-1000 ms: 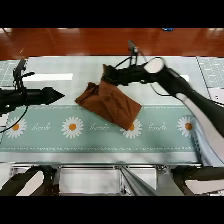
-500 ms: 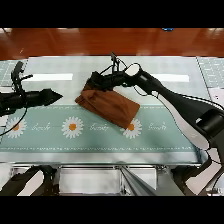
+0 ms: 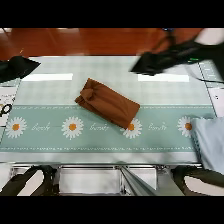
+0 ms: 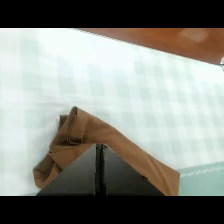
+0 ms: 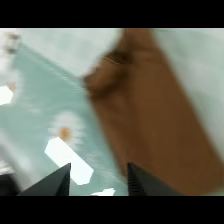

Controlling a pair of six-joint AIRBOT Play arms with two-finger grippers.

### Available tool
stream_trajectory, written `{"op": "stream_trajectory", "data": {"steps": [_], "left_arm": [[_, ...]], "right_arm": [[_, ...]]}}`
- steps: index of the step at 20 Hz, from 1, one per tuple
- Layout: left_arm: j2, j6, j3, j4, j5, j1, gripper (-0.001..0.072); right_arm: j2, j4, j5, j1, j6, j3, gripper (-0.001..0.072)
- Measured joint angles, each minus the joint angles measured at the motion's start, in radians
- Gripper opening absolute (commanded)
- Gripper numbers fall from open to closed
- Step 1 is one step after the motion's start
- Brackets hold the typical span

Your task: Fold the shirts.

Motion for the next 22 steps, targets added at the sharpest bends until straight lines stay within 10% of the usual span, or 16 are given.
{"op": "stream_trajectory", "data": {"steps": [4,8,22], "left_arm": [[0.0,0.002,-0.091,0.0,-0.009,-0.039,0.0019],[0.0,0.003,-0.215,0.0,0.006,-0.077,0.0019],[0.0,0.002,-0.321,-0.001,0.02,-0.094,0.0019]], "right_arm": [[0.38,-0.37,0.027,-0.167,0.164,-0.293,0.0418],[0.586,-0.431,0.014,-0.321,0.225,-0.617,0.0418],[0.176,0.354,-0.443,-0.152,-0.077,-1.022,0.0417]]}}
